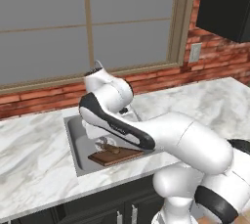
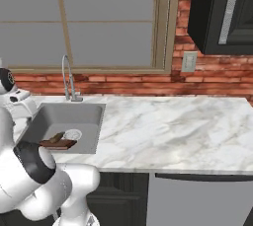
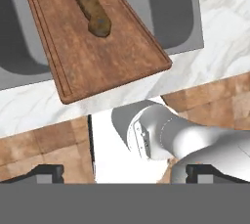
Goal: Move the cutting board and knife to the sink. Then move spray from the cabinet to the counter.
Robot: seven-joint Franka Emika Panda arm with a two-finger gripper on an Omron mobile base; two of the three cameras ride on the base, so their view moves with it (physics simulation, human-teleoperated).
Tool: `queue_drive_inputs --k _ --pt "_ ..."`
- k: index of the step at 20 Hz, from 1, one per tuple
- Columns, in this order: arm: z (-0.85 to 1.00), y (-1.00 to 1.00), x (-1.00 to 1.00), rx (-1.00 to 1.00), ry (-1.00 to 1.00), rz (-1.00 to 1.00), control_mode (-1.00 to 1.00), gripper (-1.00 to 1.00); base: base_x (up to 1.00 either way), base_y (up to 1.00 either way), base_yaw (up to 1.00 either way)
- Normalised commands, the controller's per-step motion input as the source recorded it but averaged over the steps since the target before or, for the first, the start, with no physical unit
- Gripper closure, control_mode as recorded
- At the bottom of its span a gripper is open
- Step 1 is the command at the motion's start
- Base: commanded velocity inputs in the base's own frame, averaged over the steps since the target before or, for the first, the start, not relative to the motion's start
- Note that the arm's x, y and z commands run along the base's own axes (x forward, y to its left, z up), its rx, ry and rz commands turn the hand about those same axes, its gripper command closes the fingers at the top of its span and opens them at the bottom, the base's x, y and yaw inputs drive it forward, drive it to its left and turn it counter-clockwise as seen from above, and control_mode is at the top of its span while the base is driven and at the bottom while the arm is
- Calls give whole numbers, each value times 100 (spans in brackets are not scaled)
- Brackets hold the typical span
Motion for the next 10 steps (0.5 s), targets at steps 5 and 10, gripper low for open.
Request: queue_drive_inputs --k 5,10 --pt "47 -70 -83 1 -35 -3 -100 -100 0 0 0" --pt "45 -88 -36 15 -6 -2 -100 -100 0 0 0"
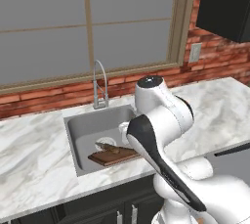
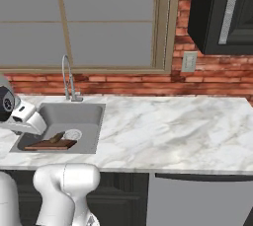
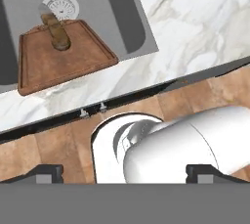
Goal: Move the cutting board and knife to the sink. Then move spray from the cabinet to the counter.
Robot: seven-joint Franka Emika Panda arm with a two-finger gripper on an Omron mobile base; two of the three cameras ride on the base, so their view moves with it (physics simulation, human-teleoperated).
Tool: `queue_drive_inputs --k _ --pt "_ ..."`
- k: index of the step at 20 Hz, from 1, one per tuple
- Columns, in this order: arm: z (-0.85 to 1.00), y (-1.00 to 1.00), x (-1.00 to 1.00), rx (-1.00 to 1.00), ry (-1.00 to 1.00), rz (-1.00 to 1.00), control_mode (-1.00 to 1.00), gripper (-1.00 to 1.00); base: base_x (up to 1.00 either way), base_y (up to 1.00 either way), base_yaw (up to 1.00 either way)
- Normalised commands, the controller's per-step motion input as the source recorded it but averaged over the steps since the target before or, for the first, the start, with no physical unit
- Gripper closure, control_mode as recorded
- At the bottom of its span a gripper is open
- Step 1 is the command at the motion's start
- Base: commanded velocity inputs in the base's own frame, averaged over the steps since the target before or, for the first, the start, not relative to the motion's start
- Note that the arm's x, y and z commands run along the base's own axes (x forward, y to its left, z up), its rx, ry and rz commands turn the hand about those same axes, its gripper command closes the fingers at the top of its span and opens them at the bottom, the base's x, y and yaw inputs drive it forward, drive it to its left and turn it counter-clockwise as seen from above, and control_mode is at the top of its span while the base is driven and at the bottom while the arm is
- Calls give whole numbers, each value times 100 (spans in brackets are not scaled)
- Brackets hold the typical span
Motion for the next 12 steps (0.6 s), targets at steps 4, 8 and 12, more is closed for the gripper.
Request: queue_drive_inputs --k 4,8,12 --pt "67 -77 -6 19 0 0 -100 -100 0 0 0" --pt "6 -28 0 8 0 0 -100 -100 0 0 0" --pt "0 0 0 0 0 0 -100 -100 0 0 0"
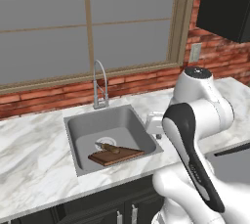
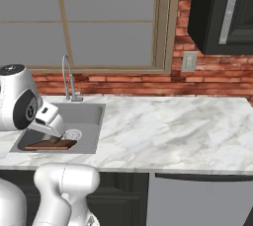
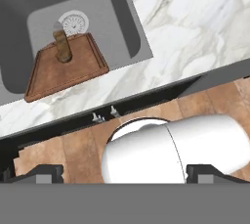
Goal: Move the cutting board and knife to the sink. Then move spray from the cabinet to the counter.
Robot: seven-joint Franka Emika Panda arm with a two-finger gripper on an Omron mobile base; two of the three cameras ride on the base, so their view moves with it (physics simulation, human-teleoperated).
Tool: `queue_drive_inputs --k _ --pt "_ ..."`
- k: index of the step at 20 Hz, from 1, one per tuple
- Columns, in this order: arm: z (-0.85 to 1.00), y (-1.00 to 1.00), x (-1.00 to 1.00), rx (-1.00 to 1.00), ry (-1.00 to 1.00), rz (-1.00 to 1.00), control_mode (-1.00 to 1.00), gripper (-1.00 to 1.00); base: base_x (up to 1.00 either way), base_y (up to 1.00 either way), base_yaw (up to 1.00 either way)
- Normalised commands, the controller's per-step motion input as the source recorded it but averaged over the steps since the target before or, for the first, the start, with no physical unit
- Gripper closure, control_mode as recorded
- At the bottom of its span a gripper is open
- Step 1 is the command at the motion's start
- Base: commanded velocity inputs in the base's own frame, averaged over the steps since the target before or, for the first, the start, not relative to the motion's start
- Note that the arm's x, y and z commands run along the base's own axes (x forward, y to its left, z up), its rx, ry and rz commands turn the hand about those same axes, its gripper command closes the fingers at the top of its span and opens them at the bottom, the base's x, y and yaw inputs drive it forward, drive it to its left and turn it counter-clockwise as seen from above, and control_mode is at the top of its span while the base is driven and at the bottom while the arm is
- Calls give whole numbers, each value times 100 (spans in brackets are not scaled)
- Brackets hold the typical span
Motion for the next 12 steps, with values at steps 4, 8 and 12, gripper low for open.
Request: queue_drive_inputs --k 4,8,12 --pt "0 -2 0 0 0 0 -100 -100 0 0 0" --pt "0 -16 -9 0 0 -6 100 -100 -16 -42 -28" --pt "0 0 0 0 0 0 100 -100 -10 -52 -74"
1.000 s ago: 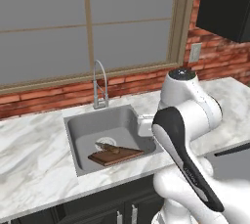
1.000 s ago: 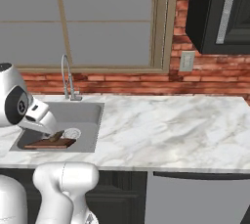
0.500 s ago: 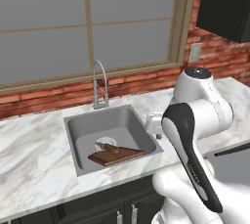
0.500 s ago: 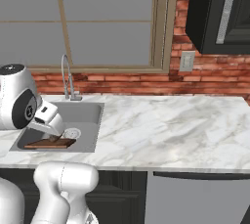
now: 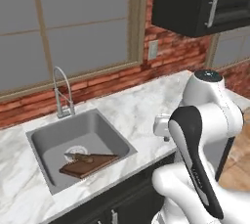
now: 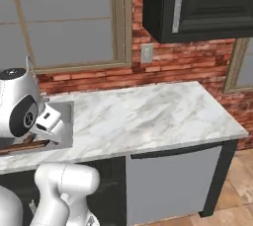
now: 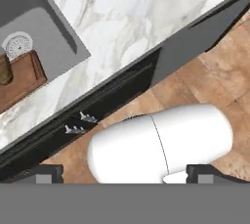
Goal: Move the cutting board and knife to the sink. Then move spray from the cabinet to the counter.
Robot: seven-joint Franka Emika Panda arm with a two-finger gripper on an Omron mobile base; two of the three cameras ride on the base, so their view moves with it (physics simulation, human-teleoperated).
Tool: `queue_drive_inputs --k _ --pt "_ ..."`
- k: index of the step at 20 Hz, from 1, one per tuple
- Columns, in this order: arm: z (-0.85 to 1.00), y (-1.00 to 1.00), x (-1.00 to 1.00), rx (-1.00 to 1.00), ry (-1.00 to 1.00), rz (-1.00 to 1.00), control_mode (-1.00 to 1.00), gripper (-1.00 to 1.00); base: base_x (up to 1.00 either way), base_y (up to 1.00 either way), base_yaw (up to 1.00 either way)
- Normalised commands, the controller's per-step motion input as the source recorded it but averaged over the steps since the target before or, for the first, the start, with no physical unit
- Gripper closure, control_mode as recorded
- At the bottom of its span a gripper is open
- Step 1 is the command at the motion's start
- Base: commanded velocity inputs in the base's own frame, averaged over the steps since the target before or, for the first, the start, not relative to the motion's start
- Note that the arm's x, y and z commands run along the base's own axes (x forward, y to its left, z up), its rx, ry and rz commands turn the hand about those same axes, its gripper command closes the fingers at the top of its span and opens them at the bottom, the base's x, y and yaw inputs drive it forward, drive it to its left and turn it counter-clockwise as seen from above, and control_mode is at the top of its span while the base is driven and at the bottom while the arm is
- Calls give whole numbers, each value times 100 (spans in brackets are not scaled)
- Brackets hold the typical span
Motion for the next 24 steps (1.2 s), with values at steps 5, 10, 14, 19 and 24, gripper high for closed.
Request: queue_drive_inputs --k 5,10,14,19,24 --pt "0 0 0 0 0 0 100 -100 -1 -66 -75" --pt "0 0 0 0 0 0 100 -100 2 -99 -70" --pt "0 0 0 0 0 0 100 -100 3 -100 -75" --pt "0 0 0 0 0 0 100 -100 0 -91 -78" --pt "0 0 0 0 0 0 100 -100 0 -85 -79"
